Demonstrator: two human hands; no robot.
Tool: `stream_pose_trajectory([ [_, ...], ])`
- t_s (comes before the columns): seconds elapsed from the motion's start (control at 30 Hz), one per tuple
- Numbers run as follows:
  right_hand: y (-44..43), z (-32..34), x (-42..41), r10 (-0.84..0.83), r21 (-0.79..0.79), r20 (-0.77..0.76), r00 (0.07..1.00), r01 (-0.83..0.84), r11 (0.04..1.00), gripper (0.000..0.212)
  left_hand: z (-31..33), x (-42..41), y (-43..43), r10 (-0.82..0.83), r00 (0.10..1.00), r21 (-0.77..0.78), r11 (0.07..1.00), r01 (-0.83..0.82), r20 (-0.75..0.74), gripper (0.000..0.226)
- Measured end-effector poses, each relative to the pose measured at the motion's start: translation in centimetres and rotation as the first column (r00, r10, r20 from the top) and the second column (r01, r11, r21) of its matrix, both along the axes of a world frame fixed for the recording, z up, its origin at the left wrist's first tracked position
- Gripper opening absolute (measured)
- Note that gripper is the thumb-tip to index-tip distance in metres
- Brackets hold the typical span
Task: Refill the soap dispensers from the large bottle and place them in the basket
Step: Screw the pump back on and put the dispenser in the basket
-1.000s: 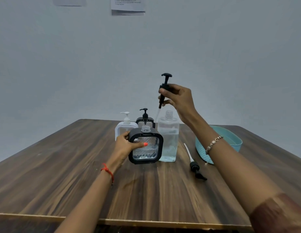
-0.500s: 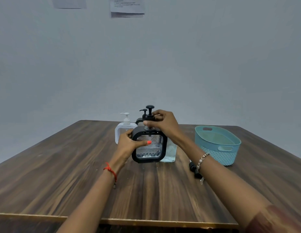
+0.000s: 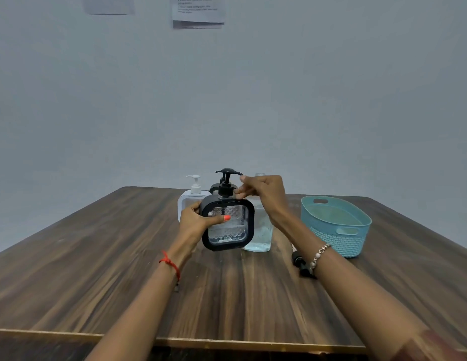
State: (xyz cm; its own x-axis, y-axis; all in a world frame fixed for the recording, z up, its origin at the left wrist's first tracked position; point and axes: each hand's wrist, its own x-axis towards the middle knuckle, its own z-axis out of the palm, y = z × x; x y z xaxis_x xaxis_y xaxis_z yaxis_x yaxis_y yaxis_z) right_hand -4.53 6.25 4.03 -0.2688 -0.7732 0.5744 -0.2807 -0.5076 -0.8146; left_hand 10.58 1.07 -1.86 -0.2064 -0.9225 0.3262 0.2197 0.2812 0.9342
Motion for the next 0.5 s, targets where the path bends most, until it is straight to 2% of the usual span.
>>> stream_pose_trajectory([
  [0.1, 0.04, 0.32, -0.10, 0.026, 0.049, -0.042, 0.999, -0.024, 0.999, 0.008, 0.04, 0.05, 0.19, -0.013, 1.000, -0.008, 1.000, 0.013, 0.019, 0.040],
  [0.27, -0.41, 0.38, 0.02, 0.122, 0.149, -0.122, 0.985, -0.103, 0.983, 0.032, 0.08, -0.07, 0.53, -0.024, 1.000, 0.000, 1.000, 0.024, 0.017, 0.043],
  [0.4, -0.24, 0.30, -0.41, 0.064, 0.098, -0.139, 0.988, -0.050, 0.994, 0.025, -0.10, -0.03, 0.65, -0.032, 0.999, -0.001, 0.999, 0.032, -0.001, 0.040],
  [0.5, -0.22, 0.47, -0.70, 0.090, 0.144, -0.170, 0.981, -0.066, 0.987, 0.026, -0.20, 0.06, 0.51, -0.037, 0.999, 0.000, 0.999, 0.037, -0.005, 0.041],
])
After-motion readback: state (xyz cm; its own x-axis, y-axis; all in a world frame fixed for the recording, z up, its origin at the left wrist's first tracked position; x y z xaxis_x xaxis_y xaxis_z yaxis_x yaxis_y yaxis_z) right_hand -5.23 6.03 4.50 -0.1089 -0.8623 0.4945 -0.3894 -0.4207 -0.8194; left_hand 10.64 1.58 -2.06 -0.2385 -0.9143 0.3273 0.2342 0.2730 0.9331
